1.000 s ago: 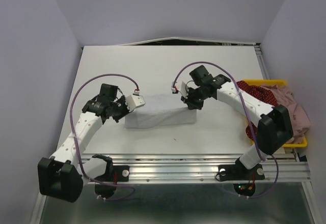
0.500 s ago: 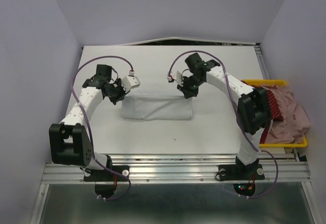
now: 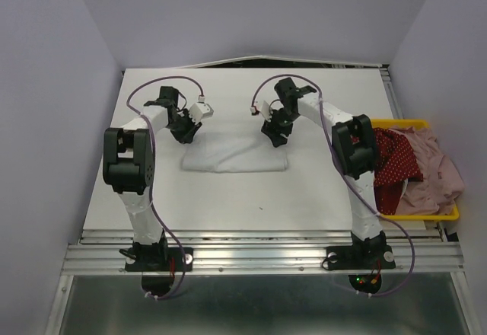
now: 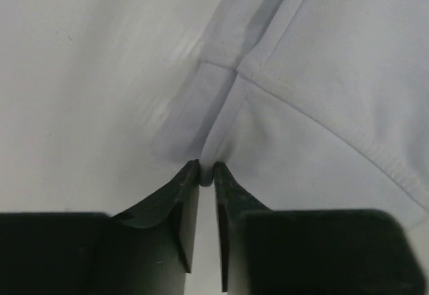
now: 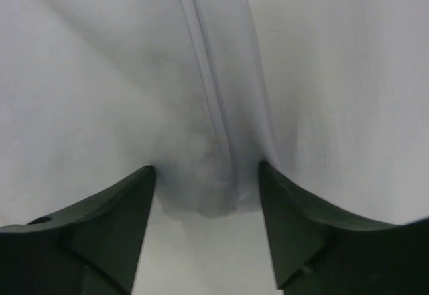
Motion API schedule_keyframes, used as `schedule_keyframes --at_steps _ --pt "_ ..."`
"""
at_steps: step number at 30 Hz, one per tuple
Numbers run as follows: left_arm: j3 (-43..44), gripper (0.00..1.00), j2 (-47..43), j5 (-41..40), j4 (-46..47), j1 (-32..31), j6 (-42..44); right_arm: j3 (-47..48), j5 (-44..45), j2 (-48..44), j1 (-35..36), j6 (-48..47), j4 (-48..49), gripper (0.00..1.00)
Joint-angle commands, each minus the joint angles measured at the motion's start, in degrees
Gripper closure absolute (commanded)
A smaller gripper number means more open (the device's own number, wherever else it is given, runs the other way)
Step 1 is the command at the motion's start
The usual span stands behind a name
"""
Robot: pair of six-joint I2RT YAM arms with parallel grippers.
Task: Fold and stack the skirts
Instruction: Fold the skirt
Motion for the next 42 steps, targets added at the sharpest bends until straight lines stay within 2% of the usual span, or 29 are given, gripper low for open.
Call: schedule_keyframes --at_steps 1,4,6,11,15,17,20,24,28,30,33,37,41,42 --pt "3.93 0.43 1.27 -1.70 1.99 1.02 -5.80 3.51 3.79 -1.14 -1.07 7.41 7.61 0.19" --pt "2.10 0.36 -3.45 -2.49 3.74 1.99 -9.05 1.40 6.87 -5.09 -1.60 11.64 11.84 0.18" --pt "0.43 0.35 -6.19 -4.24 5.16 2.25 -10.91 -0.70 8.37 -8.85 -1.60 15.50 14.81 0.17" --pt "-3.00 0.35 -16.11 -3.91 3.06 2.16 -16.01 -7.64 4.60 -15.55 -1.60 22.55 15.28 0.20" --pt "-8.87 0.39 -21.75 0.13 -0.64 1.55 -15.93 -13.00 -0.32 -19.16 -1.60 23.87 13.78 0.36" --pt "-13.35 0.44 -24.38 1.37 -1.34 -0.02 -15.49 -15.90 -4.79 -20.21 -1.60 24.31 12.99 0.48" --pt "-17.32 0.51 -26.06 1.46 -0.56 -2.74 -16.36 -17.93 -7.26 -19.35 -1.60 24.58 12.02 0.52" --pt "-20.32 0.53 -24.14 1.81 0.68 -5.04 -20.57 -23.02 -8.85 -17.41 -1.07 26.33 14.12 0.53" --pt "-19.36 0.57 -18.17 -0.72 2.69 -5.48 -22.60 -27.50 -5.62 -15.04 -0.54 26.69 18.08 0.53" --pt "-19.01 0.58 -15.00 -3.01 4.63 -5.05 -23.74 -29.18 -3.15 -13.98 -0.54 25.81 19.31 0.54" --pt "-15.95 0.59 -10.35 -6.70 5.78 -0.84 -24.19 -33.31 1.60 -13.19 -0.54 23.97 19.93 0.55" --pt "-9.80 0.60 -3.31 -7.76 4.02 2.25 -21.65 -37.79 -0.84 -14.76 1.29 24.05 17.83 0.57" --pt "-1.45 0.51 1.61 -6.10 2.18 1.99 -17.95 -41.75 -8.48 -18.36 8.58 29.31 18.26 0.57" --pt "1.01 0.49 2.75 -5.58 0.08 1.55 -17.60 -41.93 -10.33 -20.20 12.95 30.89 19.30 0.56"
